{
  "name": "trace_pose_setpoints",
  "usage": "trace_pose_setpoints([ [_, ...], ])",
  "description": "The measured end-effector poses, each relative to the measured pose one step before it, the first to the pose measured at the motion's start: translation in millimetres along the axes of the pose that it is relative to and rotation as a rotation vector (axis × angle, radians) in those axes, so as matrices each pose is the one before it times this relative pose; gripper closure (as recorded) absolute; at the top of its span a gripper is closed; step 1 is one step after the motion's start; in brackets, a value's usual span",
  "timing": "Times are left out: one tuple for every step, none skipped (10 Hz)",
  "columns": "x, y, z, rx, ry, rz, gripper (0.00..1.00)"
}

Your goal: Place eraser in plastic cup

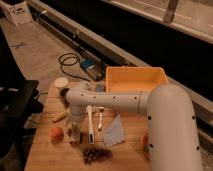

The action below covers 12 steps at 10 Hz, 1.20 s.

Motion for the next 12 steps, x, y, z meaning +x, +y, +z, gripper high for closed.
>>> trace_pose_setpoints([
  [-0.60, -0.88, 0.23, 0.00683, -0.01163, -0.00140, 0.66],
  [1.22, 1.46, -0.44, 0.00855, -0.01466, 0.00767, 0.78],
  [-0.18, 2.29, -0.47, -0.00123, 0.00154, 0.00336, 0.88],
  [-0.42, 1.41, -0.92, -0.00233, 0.00411, 0.00524, 0.94],
  [1.18, 3.87, -4.82, 0.00225, 0.01162, 0.01452, 1.00],
  [2.38, 3.72, -9.12, 0.00874, 0.01159, 0.01751, 1.00],
  [4.10, 5.83, -15.30, 0.01127, 0.01149, 0.02053, 1.00],
  [5.74, 5.93, -22.10, 0.01398, 0.00970, 0.02025, 1.00],
  [7.11, 3.74, -24.34, 0.01390, 0.01267, 0.01257, 1.00],
  [8.86, 2.59, -25.64, 0.00724, 0.01572, 0.00687, 1.00],
  [9.61, 0.43, -19.35, 0.00193, 0.01421, 0.00421, 1.00],
  [20.95, -2.28, -26.81, 0.01283, 0.02398, 0.00686, 1.00],
])
